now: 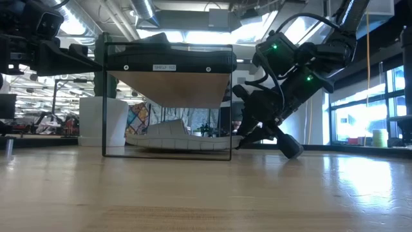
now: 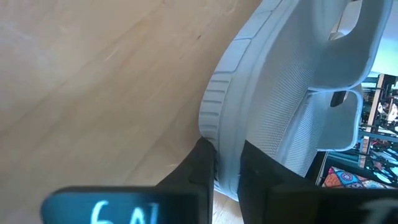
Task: Pick and place slides into the shelf
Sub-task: Put the white slide under the shelf
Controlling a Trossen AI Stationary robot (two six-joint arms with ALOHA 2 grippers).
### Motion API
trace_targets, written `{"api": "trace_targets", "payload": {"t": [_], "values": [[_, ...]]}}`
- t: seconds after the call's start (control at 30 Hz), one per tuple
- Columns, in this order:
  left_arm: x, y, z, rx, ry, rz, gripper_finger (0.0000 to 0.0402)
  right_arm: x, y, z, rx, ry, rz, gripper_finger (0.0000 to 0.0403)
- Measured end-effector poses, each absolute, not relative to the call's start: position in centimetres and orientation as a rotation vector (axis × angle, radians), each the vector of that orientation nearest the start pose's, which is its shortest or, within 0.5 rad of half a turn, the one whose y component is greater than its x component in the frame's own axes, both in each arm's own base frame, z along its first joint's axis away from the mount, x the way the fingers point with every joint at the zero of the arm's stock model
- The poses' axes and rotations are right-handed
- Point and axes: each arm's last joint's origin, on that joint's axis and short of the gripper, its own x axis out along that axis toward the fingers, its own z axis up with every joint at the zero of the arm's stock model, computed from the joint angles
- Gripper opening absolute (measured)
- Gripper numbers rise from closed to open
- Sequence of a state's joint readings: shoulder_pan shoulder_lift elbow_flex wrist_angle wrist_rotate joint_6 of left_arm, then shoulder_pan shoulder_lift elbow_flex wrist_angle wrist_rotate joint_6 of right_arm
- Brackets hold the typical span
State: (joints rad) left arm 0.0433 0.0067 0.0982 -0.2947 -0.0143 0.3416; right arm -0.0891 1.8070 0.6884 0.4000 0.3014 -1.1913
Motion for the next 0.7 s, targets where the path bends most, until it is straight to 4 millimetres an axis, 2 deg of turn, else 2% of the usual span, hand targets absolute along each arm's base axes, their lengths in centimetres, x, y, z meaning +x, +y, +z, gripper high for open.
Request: {"api": "trace_targets", "payload": {"t": [0.7], "values": [[8.91, 0.43, 16.79, 0.336, 0.211, 0.022, 0.0147, 31.44, -3.63, 10.41, -1.208, 0.824, 0.108, 0.0055]]}}
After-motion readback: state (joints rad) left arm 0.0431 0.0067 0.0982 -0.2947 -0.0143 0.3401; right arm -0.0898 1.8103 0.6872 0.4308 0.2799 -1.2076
